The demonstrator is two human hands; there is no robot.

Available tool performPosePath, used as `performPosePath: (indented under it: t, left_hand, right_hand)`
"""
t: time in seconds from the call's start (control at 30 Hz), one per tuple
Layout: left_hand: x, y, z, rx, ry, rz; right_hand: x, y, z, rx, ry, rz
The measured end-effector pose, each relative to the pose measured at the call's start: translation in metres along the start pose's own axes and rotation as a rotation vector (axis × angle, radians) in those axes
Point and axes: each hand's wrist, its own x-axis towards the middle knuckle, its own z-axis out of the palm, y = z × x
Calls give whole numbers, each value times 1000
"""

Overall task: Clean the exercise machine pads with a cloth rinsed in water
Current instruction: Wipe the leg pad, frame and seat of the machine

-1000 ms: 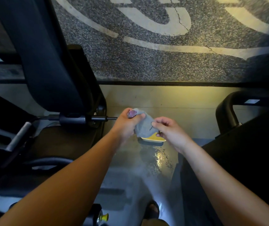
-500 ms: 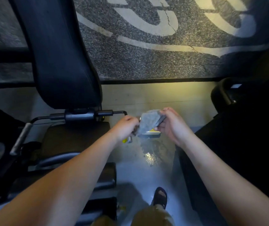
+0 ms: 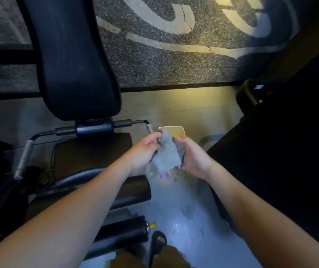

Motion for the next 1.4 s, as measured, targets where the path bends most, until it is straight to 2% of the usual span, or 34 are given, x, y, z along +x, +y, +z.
performPosePath:
  t: [0.1,0.2,0.3,0.37,0.43,0.53,0.63,0.77,0.9,1.0,1.07,1.2,1.27,1.4]
  left_hand:
    - [-10,-11,-6,-81,-16,-49]
    - [-18,-29,-18,-53,92,-145]
    - [-25,-46,-26,121,137,-314]
    - [-30,-59,-28,228,142,-330]
    - [-34,-66,-24,239,145,-338]
    - [-38,-65,-18,354,174,-388]
    - [-39,-56,-11,279,152,-374]
    - [-32,-52,-4,211,51,-268]
    - [-25,-54,0,62,111,-81]
    - [-24,-60,-12,-69,161,-129]
    - [-23,-67,-24,9,180,-159]
    - [-23,-85,-52,123,170,-294]
    - [-21,-95,-67,186,186,-268]
    - [-14,-114,-95,277,360,-207]
  right_hand:
    - [10,18,7,-3,-2,-12]
    - [25,32,10,61,51,-74]
    - [34,42,9,57,91,-100]
    - [34,47,11,42,95,-61]
    - [31,49,13,-52,116,-34]
    - [23,43,11,-177,-2,-40]
    - [13,28,7,-317,-144,-17]
    - [9,13,-6,-344,-243,36]
    - [9,2,-22,-527,-165,-51]
    - [13,3,-24,-648,-85,-83]
    - [21,12,-19,-699,-20,-106]
    - [46,37,4,-725,-11,-147]
    - [62,49,17,-747,-24,-155]
    - [92,69,33,-819,30,-245]
